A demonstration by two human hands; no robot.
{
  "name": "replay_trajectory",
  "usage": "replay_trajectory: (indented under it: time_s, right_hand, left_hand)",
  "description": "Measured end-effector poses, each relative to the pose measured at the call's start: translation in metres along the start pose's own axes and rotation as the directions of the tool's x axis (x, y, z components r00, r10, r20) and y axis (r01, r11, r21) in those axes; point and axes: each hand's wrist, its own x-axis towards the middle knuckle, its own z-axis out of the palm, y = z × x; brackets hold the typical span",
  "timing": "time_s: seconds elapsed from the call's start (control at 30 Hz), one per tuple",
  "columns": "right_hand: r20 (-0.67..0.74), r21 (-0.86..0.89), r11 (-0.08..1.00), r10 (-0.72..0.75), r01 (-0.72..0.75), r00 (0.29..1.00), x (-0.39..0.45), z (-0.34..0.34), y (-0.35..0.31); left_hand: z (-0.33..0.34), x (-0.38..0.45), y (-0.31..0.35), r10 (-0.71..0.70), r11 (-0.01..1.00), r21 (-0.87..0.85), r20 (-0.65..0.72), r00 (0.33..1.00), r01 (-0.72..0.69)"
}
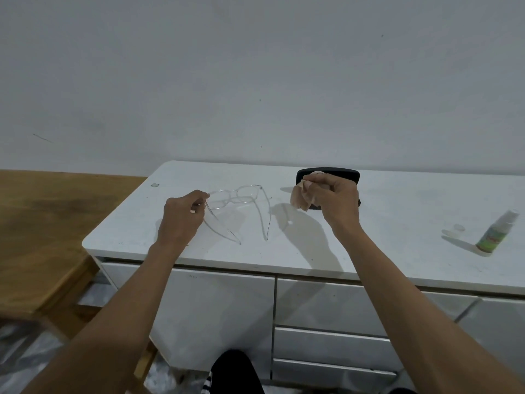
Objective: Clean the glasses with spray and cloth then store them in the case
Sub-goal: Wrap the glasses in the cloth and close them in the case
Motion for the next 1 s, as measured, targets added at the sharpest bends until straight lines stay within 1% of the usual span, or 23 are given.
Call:
replay_trajectory:
  time_s: [0.1,0.2,0.27,0.3,0.33,0.37,0.43,0.5,0.53,0.6,0.7,0.8,0.87,1.0]
  right_hand:
    - [0.021,0.016,1.000,-0.006,0.006,1.000,0.001,-0.002,-0.010]
    - [0.037,-0.015,1.000,-0.024,0.025,0.999,0.001,-0.006,-0.025]
    - [0.043,-0.023,0.999,-0.030,0.031,0.999,0.002,-0.010,-0.033]
    - [0.042,-0.023,0.999,-0.028,0.029,0.999,0.005,-0.012,-0.036]
    - [0.041,-0.022,0.999,-0.030,0.031,0.999,0.008,-0.014,-0.038]
    - [0.036,-0.030,0.999,-0.028,0.029,0.999,0.011,-0.016,-0.040]
    - [0.014,-0.063,0.998,-0.017,0.018,1.000,0.015,-0.024,-0.046]
    - [0.001,-0.053,0.998,-0.014,0.014,1.000,0.016,-0.033,-0.053]
    - [-0.001,-0.042,0.999,-0.018,0.018,1.000,0.016,-0.038,-0.057]
    - [-0.014,-0.030,0.999,-0.025,0.024,1.000,0.017,-0.046,-0.063]
    - [-0.034,-0.026,0.999,-0.027,0.026,0.999,0.018,-0.057,-0.066]
    - [-0.029,0.000,1.000,-0.017,0.017,0.999,0.019,-0.068,-0.068]
    - [-0.023,0.006,1.000,-0.011,0.011,1.000,0.017,-0.074,-0.069]
    - [-0.045,-0.021,1.000,0.014,-0.015,0.999,0.018,-0.086,-0.068]
  left_hand:
    - [-0.004,-0.001,0.008,0.026,0.999,0.035,-0.051,0.998,-0.024]
    - [-0.005,0.004,0.031,0.131,0.988,0.113,-0.199,0.971,-0.110]
    - [0.000,0.011,0.064,0.223,0.973,0.120,-0.252,0.942,-0.198]
    - [0.005,0.014,0.085,0.265,0.964,0.091,-0.249,0.932,-0.250]
    - [0.010,0.017,0.109,0.283,0.958,0.027,-0.220,0.934,-0.284]
    - [0.015,0.019,0.133,0.262,0.960,-0.063,-0.154,0.953,-0.274]
    - [0.025,0.021,0.174,0.162,0.961,-0.238,0.060,0.985,-0.143]
    - [0.036,0.022,0.204,0.098,0.933,-0.359,0.238,0.966,-0.006]
    - [0.041,0.020,0.217,0.086,0.919,-0.392,0.285,0.955,0.034]
    - [0.052,0.018,0.235,0.042,0.907,-0.412,0.310,0.950,0.094]
    - [0.067,0.015,0.254,-0.071,0.895,-0.403,0.288,0.955,0.189]
    - [0.076,0.013,0.267,-0.190,0.835,-0.457,0.280,0.941,0.305]
    - [0.078,0.012,0.273,-0.216,0.811,-0.482,0.278,0.936,0.330]
    - [0.078,0.015,0.274,-0.217,0.770,-0.525,0.319,0.923,0.363]
